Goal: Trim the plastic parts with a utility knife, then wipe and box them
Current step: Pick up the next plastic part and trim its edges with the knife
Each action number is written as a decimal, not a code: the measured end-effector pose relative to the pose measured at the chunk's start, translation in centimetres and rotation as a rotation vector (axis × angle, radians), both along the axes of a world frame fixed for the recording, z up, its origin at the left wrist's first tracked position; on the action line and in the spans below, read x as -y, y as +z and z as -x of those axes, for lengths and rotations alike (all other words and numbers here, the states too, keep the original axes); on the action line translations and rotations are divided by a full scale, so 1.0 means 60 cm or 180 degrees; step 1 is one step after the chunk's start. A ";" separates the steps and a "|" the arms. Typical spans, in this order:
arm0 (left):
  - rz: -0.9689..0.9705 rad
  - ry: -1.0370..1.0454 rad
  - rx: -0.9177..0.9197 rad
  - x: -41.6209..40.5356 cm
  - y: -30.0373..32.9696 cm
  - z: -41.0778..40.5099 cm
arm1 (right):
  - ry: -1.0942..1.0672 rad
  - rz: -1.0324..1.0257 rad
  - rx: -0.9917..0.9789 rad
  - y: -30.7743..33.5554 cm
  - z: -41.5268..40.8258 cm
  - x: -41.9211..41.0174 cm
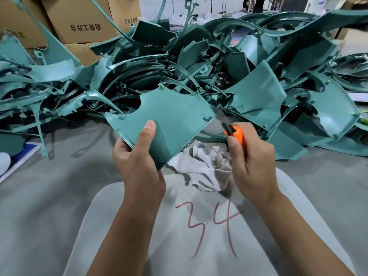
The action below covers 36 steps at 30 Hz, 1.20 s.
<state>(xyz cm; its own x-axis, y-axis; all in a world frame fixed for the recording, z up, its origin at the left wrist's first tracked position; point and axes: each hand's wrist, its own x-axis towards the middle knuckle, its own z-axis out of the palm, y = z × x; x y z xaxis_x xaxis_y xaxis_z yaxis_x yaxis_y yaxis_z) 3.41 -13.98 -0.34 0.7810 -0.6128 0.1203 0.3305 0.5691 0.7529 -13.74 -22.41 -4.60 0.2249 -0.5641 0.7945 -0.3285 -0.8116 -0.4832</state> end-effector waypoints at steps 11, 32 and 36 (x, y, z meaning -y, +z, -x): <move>-0.0335 0.0186 -0.0394 -0.002 0.007 0.021 | 0.0253 0.0105 -0.0243 -0.003 -0.012 -0.012; -0.0554 -0.0117 -0.0725 0.007 0.001 0.017 | -0.0315 -0.0127 -0.0244 -0.007 -0.002 0.005; -0.0572 -0.0062 -0.0741 0.008 0.001 0.021 | -0.0449 -0.0168 -0.0281 -0.008 -0.004 0.002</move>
<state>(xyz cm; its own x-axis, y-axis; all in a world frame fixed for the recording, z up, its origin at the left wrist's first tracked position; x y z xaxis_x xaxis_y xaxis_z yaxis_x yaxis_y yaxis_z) 2.16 -14.45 -0.27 0.7628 -0.6233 -0.1725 0.5157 0.4254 0.7437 -13.52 -22.56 -5.07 0.2081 -0.6353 0.7437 -0.4802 -0.7288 -0.4881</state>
